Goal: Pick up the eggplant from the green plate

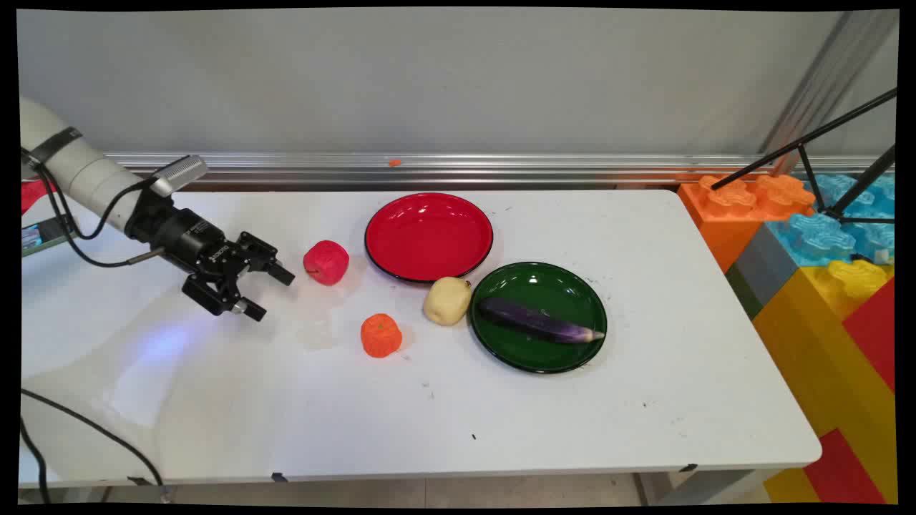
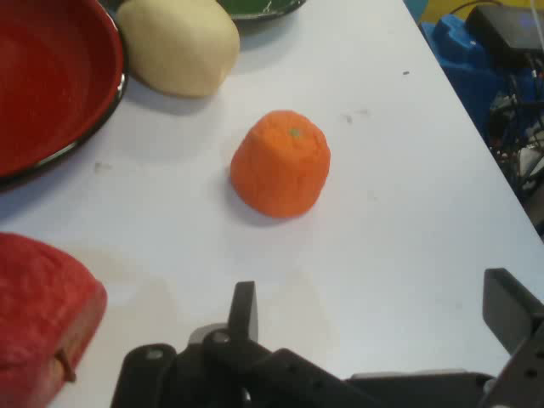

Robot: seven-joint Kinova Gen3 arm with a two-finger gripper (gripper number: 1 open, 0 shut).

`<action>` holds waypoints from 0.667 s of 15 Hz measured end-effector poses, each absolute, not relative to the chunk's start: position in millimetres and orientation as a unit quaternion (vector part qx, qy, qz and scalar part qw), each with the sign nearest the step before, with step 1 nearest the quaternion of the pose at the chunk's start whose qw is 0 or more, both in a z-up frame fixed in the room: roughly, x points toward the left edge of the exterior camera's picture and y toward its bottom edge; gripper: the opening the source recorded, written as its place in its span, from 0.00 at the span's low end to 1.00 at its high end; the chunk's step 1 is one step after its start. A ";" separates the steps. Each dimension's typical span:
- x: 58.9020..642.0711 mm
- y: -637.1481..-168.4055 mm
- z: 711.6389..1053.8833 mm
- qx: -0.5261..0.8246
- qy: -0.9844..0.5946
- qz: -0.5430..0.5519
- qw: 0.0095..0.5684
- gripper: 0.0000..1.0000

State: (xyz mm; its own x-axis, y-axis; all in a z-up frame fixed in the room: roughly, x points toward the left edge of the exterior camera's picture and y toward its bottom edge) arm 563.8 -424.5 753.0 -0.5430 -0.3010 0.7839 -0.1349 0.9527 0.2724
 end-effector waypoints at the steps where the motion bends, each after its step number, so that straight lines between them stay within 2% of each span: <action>1: 562.0 -426.6 754.1 0.124 -0.873 -0.088 0.464 1.00; 10: 525.8 -458.5 772.4 0.110 -0.866 -0.085 0.480 1.00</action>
State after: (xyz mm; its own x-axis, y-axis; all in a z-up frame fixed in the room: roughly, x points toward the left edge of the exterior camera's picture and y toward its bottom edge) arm 525.8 -458.5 772.4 -0.5146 -0.2721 0.8131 -0.1092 0.9614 0.2526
